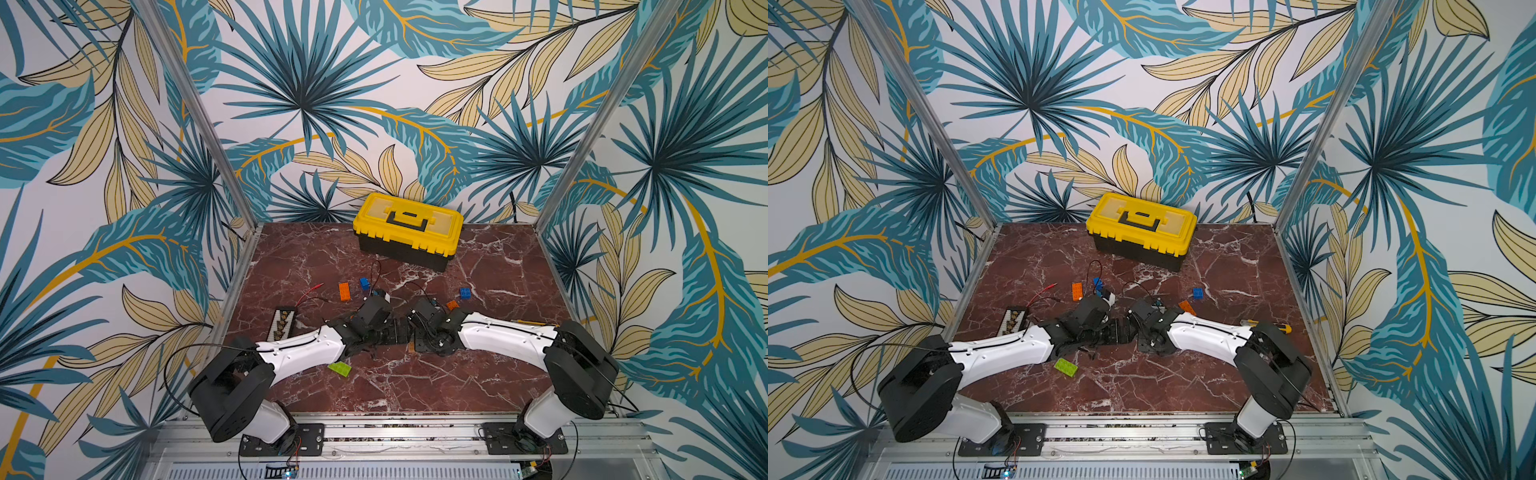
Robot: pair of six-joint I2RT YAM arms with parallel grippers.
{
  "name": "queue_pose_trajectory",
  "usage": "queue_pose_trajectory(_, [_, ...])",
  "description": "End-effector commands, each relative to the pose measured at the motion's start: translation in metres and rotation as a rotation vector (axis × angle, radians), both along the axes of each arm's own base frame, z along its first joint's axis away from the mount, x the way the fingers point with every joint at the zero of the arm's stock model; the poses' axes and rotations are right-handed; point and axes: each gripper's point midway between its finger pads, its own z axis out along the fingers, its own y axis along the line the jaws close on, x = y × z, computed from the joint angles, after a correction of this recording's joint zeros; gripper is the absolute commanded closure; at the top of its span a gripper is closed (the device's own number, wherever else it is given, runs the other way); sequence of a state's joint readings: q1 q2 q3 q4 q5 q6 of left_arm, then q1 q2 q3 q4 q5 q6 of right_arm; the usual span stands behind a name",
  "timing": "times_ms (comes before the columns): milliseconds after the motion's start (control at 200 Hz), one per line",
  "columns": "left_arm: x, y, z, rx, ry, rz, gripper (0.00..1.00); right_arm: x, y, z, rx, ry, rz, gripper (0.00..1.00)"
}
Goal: Assemble the number 5 with lego
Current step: Assemble the lego brick with the lego brick.
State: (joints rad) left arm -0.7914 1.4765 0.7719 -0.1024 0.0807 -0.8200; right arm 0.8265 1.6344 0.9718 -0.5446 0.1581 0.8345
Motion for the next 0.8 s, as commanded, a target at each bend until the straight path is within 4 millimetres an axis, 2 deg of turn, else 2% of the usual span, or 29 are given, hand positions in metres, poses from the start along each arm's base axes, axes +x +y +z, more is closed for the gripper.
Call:
queue_pose_trajectory(0, [0.003,0.002,0.011,-0.006,-0.027,0.021,0.00,-0.034,-0.022,-0.039,-0.092,0.145,-0.005,0.83])
queue_pose_trajectory(155, [0.003,0.004,0.010,-0.001,-0.024,0.031,0.00,-0.030,-0.024,-0.030,-0.064,0.100,-0.045,0.84])
queue_pose_trajectory(390, [0.004,0.005,0.009,-0.001,-0.020,0.040,0.00,-0.032,-0.028,-0.039,-0.095,0.106,-0.057,0.86])
queue_pose_trajectory(566, [0.003,0.009,0.009,0.004,-0.024,0.054,0.00,-0.026,-0.021,-0.022,-0.070,0.045,-0.023,0.87])
queue_pose_trajectory(706, [0.003,0.009,0.010,0.004,-0.025,0.057,0.00,-0.028,-0.013,-0.021,-0.041,0.073,-0.010,0.87])
queue_pose_trajectory(796, [0.003,0.009,0.010,0.002,-0.023,0.056,0.00,-0.028,-0.017,-0.020,-0.052,0.064,-0.023,0.87])
